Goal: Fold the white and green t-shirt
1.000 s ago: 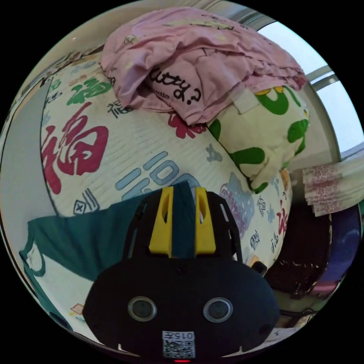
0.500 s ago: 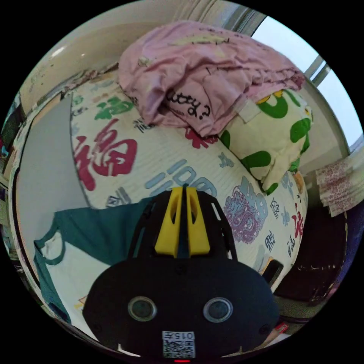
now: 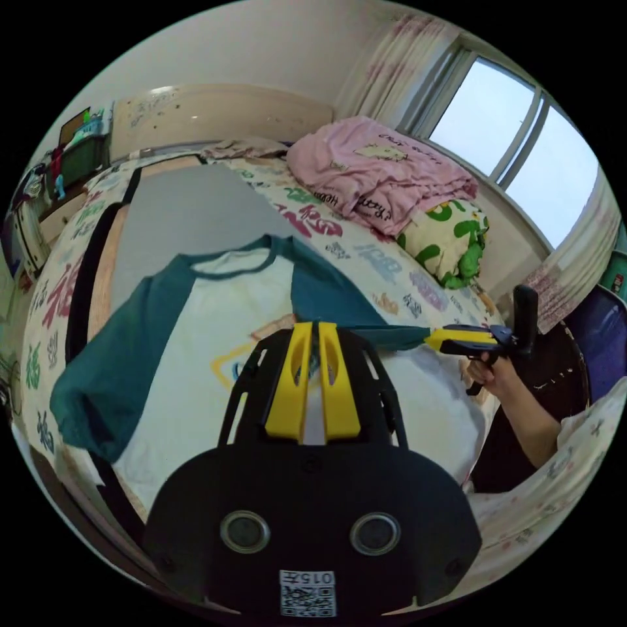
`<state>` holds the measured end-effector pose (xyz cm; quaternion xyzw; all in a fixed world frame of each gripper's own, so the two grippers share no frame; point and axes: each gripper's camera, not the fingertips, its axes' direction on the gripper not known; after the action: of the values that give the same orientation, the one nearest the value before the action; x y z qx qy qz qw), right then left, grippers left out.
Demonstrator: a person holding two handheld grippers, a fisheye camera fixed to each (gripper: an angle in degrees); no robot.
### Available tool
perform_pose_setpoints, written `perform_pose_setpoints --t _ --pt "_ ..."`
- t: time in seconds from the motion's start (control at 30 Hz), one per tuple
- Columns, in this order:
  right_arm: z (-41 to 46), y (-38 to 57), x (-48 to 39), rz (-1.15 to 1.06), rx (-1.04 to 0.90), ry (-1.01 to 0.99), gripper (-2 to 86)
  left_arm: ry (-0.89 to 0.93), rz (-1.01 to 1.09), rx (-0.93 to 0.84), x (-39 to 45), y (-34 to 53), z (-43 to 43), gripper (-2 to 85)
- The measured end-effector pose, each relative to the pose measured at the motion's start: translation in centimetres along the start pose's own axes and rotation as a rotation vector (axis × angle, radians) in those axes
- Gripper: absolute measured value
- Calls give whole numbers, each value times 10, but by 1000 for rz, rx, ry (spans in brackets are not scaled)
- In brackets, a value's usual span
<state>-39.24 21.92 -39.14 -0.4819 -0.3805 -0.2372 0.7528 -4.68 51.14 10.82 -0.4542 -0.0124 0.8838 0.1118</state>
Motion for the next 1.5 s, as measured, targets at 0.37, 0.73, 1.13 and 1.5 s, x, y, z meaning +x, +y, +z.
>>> perform_pose_setpoints --t 0.37,0.73,1.13,1.5 --pt "135 77 126 103 -3 114 76 -170 10 -55 9 85 10 27" --pt "314 94 247 -216 -232 403 11 -101 38 -180 30 92 76 60" --pt "401 125 393 -226 -255 388 50 -134 -30 -182 12 133 98 62" --pt "392 138 571 20 -185 400 42 1 -19 -231 20 148 133 -3"
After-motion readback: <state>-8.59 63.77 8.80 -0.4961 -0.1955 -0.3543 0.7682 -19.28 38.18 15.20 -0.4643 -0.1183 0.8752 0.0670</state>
